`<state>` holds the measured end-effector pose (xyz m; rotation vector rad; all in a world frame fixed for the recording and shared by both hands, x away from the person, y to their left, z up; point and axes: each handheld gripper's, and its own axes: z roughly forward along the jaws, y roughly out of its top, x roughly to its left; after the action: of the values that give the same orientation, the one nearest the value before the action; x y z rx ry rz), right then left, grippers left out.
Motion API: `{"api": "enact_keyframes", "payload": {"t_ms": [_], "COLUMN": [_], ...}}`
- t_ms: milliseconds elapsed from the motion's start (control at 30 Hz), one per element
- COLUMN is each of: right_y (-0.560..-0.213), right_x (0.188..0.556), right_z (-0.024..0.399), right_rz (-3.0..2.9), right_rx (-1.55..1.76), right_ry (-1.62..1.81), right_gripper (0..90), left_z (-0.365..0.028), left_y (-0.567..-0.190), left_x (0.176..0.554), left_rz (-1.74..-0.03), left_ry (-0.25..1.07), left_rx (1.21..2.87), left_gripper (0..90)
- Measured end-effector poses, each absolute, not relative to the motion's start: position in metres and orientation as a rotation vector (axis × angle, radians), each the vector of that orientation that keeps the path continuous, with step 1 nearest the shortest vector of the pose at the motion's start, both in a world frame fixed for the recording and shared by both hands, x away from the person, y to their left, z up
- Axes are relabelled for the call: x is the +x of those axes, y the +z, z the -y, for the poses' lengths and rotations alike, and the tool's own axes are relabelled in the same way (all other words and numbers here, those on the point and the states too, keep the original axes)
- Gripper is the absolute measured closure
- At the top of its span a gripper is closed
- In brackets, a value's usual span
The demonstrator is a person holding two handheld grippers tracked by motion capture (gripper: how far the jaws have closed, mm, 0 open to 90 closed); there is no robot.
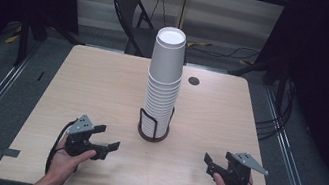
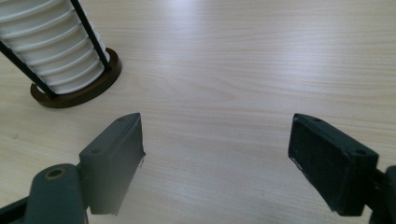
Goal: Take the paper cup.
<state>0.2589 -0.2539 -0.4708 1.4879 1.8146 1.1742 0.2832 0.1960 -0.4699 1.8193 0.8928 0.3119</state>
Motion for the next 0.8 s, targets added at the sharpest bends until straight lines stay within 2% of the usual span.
{"api": "enact_keyframes", "payload": {"t_ms": [533,800], "right_y": [-0.46,-0.455], "right_x": [0.254,0.253], "right_z": [0.249,0.24], "right_rz": [-1.865,-1.907], "right_rx": [1.397,1.346], "right_ry": [1.24,1.268], "right_gripper": [24.9,24.1], "left_z": [-0.195,-0.196], "left_y": [-0.472,-0.473], "left_x": [0.283,0.282], "left_rz": [-0.888,-0.892], "left_ry": [0.34,0.346], "left_rx": [1.839,1.838], "left_gripper": [16.6,16.7]}}
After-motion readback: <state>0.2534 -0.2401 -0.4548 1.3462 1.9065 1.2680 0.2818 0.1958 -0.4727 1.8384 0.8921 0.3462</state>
